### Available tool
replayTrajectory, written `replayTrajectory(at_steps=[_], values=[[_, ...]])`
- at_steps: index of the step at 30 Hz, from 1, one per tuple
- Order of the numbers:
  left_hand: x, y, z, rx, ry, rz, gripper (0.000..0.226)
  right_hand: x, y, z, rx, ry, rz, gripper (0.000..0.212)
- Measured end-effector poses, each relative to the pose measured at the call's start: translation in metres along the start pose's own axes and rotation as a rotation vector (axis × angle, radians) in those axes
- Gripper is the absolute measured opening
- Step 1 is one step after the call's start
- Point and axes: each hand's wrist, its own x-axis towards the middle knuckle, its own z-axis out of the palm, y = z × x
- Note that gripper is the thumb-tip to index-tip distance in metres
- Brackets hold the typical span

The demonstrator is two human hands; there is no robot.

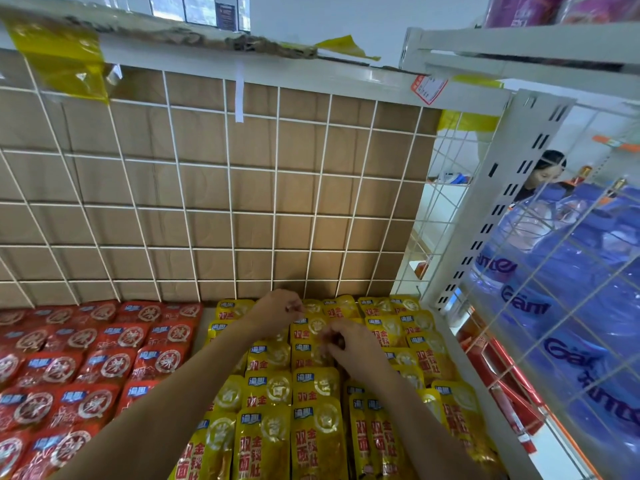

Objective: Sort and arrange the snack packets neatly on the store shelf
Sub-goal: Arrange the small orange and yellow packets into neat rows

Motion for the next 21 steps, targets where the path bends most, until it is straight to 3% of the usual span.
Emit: replayTrajectory(at_steps=[11,21], values=[[-0.0022,-0.0023,-0.0036,-0.042,0.061,0.012,0.011,-0.0001,0.0,0.0003,-0.001,-0.003,0.018,0.02],[-0.0096,-0.0063,-0.0074,-0.03,0.014,0.066,0.01,0.0011,0.0018,0.0044,0.032,0.039,0.022,0.014]])
